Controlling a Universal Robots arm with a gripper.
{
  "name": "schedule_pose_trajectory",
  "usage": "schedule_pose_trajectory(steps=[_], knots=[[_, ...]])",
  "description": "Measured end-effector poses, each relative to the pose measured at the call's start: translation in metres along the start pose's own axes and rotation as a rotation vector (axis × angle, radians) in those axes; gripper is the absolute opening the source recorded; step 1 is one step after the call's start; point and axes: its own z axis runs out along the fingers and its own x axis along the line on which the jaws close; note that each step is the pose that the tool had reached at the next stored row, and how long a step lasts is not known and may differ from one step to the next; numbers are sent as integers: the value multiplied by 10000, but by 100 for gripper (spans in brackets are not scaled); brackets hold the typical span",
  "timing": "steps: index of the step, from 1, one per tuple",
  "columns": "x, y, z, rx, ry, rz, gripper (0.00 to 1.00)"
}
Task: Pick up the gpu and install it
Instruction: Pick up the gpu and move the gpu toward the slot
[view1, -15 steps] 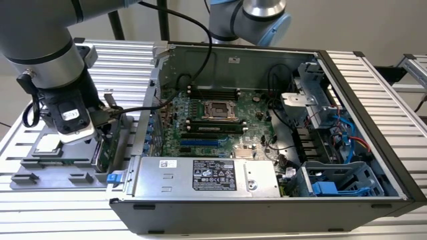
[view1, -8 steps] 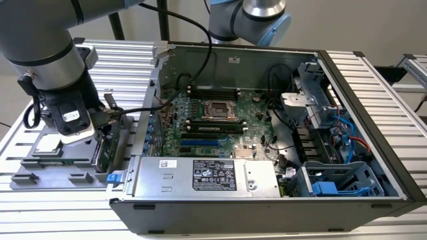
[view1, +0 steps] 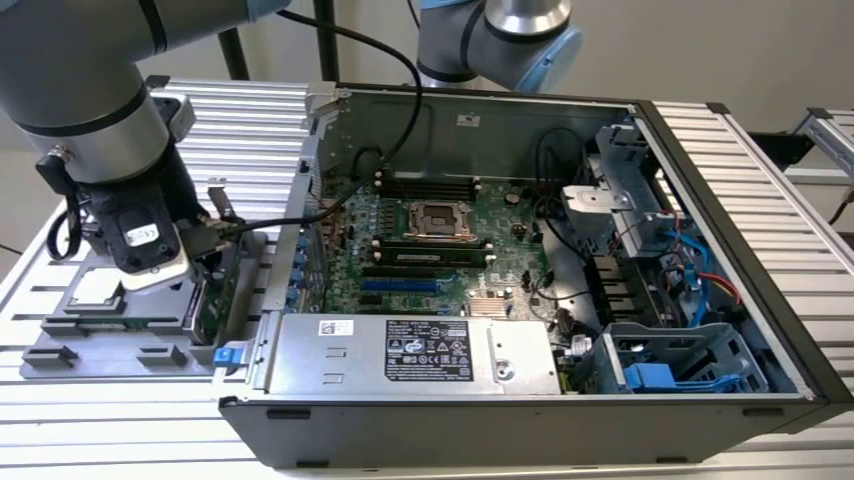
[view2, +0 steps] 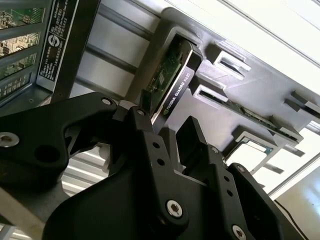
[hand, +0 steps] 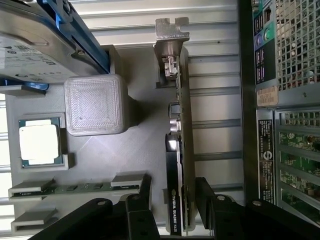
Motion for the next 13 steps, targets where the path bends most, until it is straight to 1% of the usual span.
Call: schedule_pose_trajectory(steps=[6,8,10,13], knots=[[4,1,24,-2,-2,-1,100],[4,2,37,-4,-22,-6,100],[6,4,46,-4,-71,-16,100],[6,9,61,-14,-186,-39,100]])
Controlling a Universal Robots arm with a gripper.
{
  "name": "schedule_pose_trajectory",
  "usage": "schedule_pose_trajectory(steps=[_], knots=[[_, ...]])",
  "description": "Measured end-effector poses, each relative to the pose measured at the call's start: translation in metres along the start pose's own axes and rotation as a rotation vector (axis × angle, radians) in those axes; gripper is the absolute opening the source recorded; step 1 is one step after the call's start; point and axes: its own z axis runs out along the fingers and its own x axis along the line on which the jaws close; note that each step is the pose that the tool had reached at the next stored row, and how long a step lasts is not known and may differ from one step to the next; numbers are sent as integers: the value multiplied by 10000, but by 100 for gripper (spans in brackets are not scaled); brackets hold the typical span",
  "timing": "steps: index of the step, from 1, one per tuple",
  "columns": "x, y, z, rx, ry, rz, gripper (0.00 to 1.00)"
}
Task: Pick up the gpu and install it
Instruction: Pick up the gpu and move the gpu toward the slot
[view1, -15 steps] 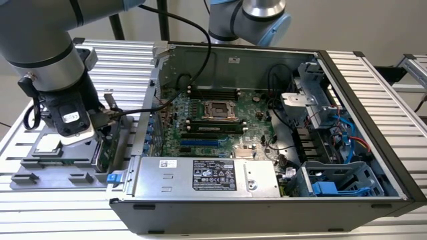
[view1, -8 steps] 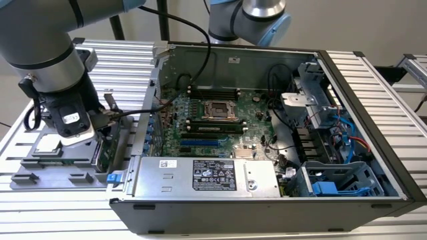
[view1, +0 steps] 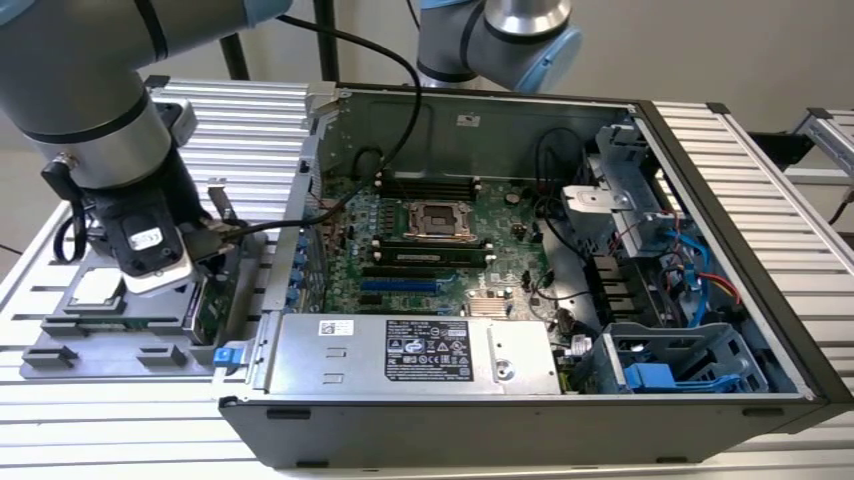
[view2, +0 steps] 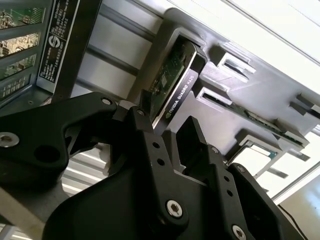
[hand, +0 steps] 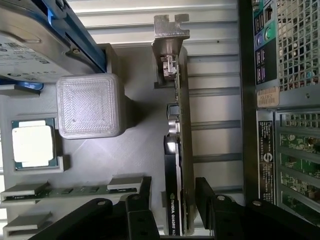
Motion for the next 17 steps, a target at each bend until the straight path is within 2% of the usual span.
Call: schedule_pose_trajectory(steps=[2,17], knots=[[0,1,9,-5,-61,-13,100],[3,3,72,-3,-51,-12,100]])
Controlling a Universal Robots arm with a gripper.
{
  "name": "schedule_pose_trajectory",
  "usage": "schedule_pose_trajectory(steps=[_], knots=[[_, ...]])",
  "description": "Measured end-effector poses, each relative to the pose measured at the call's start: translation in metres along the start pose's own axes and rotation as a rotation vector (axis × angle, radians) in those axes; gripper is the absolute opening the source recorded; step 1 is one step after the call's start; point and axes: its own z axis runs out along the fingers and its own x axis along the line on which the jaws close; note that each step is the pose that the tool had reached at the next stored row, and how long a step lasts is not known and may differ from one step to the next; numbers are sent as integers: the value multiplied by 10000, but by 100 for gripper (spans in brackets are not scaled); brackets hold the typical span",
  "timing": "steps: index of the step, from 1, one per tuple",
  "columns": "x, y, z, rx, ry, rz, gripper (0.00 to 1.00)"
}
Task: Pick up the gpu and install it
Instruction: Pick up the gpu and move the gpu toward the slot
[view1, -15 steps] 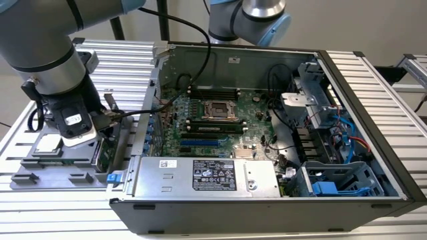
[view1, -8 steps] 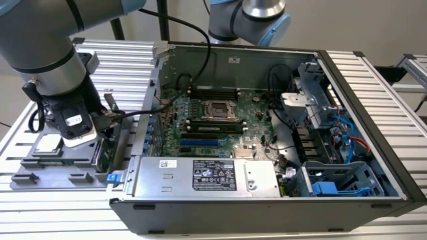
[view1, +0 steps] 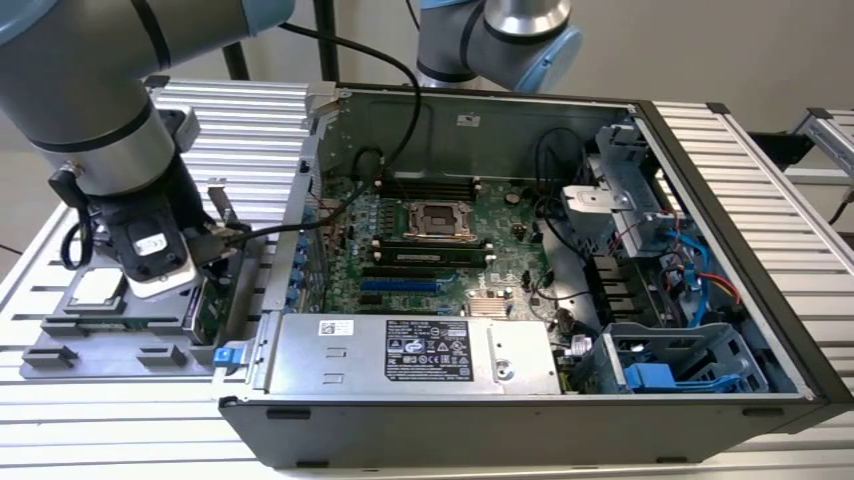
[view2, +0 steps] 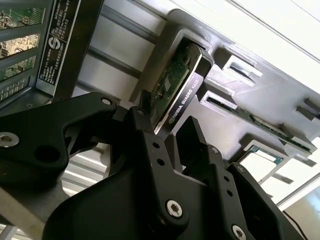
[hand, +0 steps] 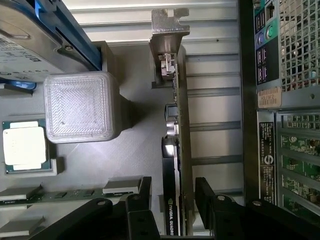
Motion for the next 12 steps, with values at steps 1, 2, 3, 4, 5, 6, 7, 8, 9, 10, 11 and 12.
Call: schedule_pose_trajectory(steps=[1,2,3,4,5,6,7,8,9,10,11,12], knots=[[0,1,4,-1,-1,0,100],[0,3,7,-1,-1,0,100],[1,6,11,0,0,1,100],[2,9,15,0,0,2,100],[2,12,19,-2,-2,1,100],[2,15,22,-3,-2,0,100],[2,17,25,-2,-2,0,100],[2,17,25,-1,-1,0,100],[2,18,25,0,0,0,100],[2,18,25,1,0,0,100],[2,18,25,0,0,0,100],[2,18,27,-1,-1,0,100]])
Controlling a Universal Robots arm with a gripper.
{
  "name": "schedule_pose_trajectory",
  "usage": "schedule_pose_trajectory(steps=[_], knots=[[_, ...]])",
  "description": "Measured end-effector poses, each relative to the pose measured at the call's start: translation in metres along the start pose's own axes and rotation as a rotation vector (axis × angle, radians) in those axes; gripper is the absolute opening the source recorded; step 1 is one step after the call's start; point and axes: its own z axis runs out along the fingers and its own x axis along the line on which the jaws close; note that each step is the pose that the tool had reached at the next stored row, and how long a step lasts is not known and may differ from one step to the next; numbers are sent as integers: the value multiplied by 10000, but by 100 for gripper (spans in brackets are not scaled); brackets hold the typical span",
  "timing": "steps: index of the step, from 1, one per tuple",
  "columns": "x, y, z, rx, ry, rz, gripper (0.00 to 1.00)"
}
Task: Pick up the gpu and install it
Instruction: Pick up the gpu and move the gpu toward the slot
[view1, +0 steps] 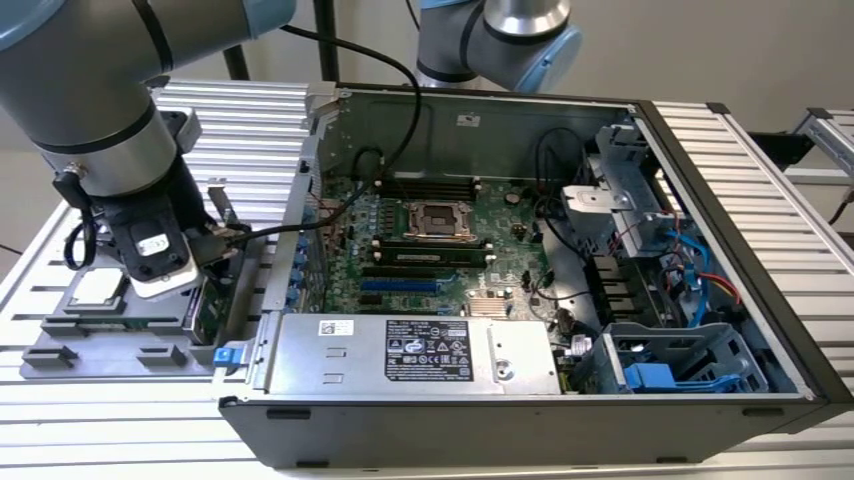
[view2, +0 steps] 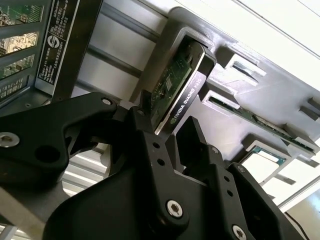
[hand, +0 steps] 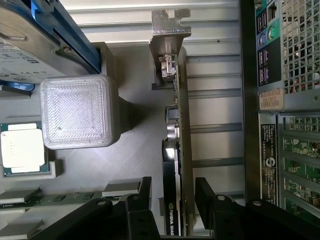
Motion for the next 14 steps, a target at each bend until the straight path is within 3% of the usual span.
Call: schedule_pose_trajectory(steps=[9,10,14], knots=[[0,0,1,1,1,0,100],[0,0,1,0,0,1,0],[0,0,0,2,3,0,0]])
